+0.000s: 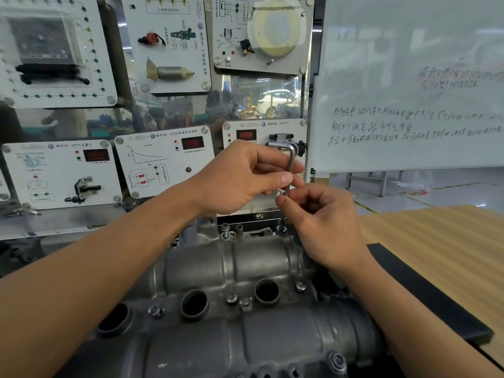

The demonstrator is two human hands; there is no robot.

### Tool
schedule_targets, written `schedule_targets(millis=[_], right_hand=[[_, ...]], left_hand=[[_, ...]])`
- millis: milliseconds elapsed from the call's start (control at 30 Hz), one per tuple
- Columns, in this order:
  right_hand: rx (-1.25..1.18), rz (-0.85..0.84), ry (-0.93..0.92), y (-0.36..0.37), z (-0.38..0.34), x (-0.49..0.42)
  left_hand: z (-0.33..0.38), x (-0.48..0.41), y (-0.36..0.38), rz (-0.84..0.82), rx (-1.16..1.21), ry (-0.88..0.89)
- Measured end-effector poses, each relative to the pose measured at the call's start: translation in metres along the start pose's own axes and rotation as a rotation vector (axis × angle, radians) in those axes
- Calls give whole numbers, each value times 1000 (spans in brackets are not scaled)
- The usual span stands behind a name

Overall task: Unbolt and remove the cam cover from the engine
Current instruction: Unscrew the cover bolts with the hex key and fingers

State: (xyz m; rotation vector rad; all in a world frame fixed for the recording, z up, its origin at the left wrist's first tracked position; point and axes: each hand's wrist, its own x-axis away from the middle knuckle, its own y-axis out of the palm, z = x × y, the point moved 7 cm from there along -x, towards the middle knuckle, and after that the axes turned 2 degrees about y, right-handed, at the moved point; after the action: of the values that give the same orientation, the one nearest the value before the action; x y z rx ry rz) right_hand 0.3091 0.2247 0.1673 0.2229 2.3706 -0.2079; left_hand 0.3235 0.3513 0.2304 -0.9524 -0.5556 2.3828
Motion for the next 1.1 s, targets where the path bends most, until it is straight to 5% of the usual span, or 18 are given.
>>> schedule_targets(millis=[700, 1100], right_hand=[[-67, 20, 65, -2, -1, 1], [-68, 4, 49, 0, -1, 2]], left_hand=[[5, -1, -6, 214, -173, 97], [6, 1, 1, 27, -130, 44]])
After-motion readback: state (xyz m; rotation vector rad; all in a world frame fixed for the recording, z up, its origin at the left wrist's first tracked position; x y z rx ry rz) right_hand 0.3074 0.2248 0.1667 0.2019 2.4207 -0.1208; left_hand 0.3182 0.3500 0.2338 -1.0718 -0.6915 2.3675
